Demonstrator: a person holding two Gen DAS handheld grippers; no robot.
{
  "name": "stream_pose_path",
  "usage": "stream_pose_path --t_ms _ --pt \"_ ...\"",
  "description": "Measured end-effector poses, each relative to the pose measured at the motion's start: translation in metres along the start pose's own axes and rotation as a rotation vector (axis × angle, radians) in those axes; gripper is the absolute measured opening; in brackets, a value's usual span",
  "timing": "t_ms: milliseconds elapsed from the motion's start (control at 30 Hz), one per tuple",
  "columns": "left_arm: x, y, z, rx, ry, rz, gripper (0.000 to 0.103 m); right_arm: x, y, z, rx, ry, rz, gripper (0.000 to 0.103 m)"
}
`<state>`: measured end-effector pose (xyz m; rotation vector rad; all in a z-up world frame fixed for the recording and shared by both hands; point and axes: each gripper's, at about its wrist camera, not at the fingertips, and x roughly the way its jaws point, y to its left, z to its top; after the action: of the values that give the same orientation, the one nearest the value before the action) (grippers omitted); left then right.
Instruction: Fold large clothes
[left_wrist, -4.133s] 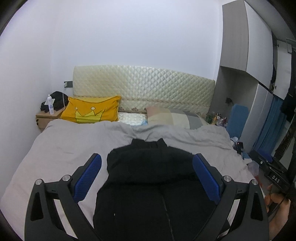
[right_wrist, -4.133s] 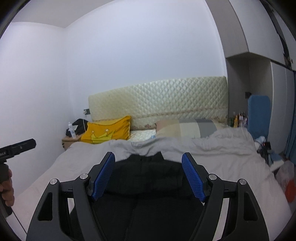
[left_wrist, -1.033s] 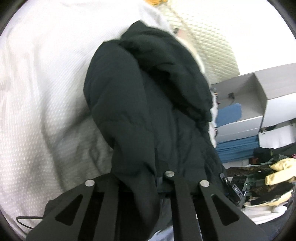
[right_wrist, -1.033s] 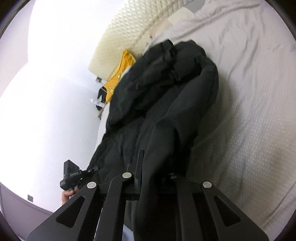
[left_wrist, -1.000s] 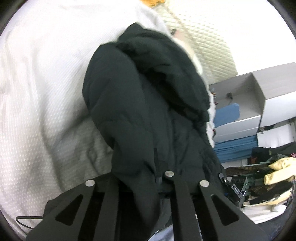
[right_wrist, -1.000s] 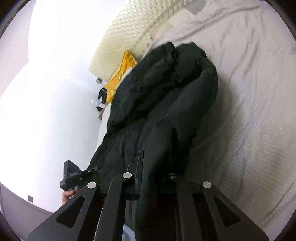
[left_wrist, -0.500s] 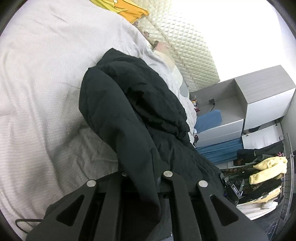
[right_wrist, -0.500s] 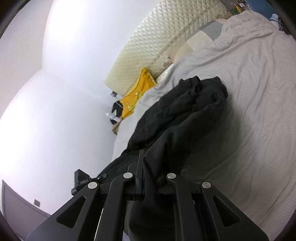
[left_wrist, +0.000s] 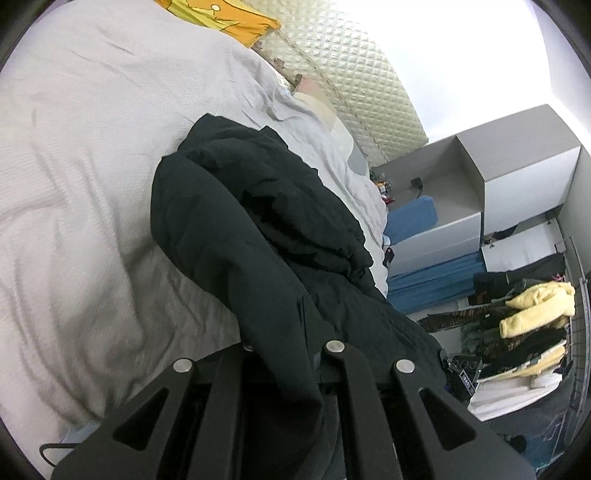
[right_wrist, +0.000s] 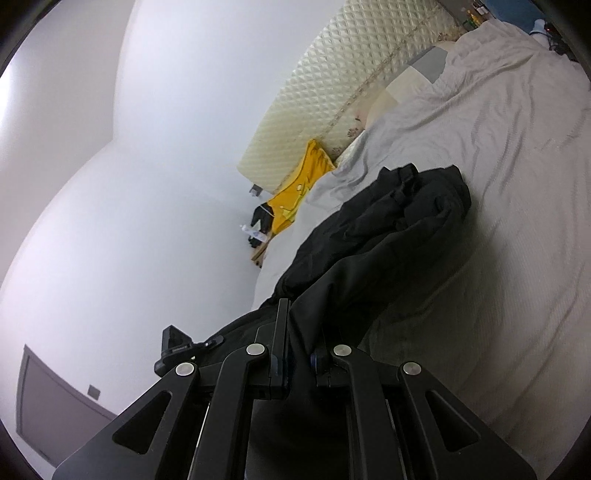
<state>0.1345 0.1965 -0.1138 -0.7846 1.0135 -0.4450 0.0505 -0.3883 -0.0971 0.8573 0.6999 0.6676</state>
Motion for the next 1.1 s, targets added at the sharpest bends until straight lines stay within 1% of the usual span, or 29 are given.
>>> stream_pose_path --t_ms 133,233,333,400,533,733,867,967,1033,1100 --pt "-0.014 -0.009 -0.014 0.018 0.011 0.01 0.004 -0.021 0.011 -0.016 -0.019 -0.006 0.022 0.006" --pt "-0.018 -0.013 -0.019 0.026 0.022 0.023 0.004 -0.03 0.011 -0.023 -0.003 -0.015 0.03 0.007" --pt "-0.013 -0.014 -0.015 0.02 0.031 0.039 0.004 -0.025 0.008 -0.02 0.004 -0.014 0.03 0.008" --pt "-0.008 -0.014 -0.007 0.009 0.032 0.046 0.005 -0.022 0.003 -0.014 0.016 -0.018 0.036 0.008" --pt "0.003 -0.014 0.013 -0.011 0.034 0.061 0.005 -0.009 -0.007 0.006 0.037 -0.03 0.029 0.009" --pt "0.023 -0.003 0.055 -0.059 0.027 0.121 0.007 0.021 -0.032 0.052 0.11 -0.052 0.007 0.009" --pt "0.037 0.005 0.082 -0.092 0.015 0.168 0.008 0.049 -0.055 0.094 0.157 -0.067 -0.057 0.009" --pt "0.049 0.011 0.1 -0.118 0.006 0.2 0.009 0.067 -0.072 0.116 0.208 -0.069 -0.08 0.009" --pt "0.058 0.011 0.11 -0.115 0.013 0.225 0.009 0.082 -0.084 0.134 0.229 -0.069 -0.107 0.009" --pt "0.068 0.012 0.122 -0.114 0.021 0.259 0.012 0.093 -0.094 0.145 0.257 -0.068 -0.12 0.009"
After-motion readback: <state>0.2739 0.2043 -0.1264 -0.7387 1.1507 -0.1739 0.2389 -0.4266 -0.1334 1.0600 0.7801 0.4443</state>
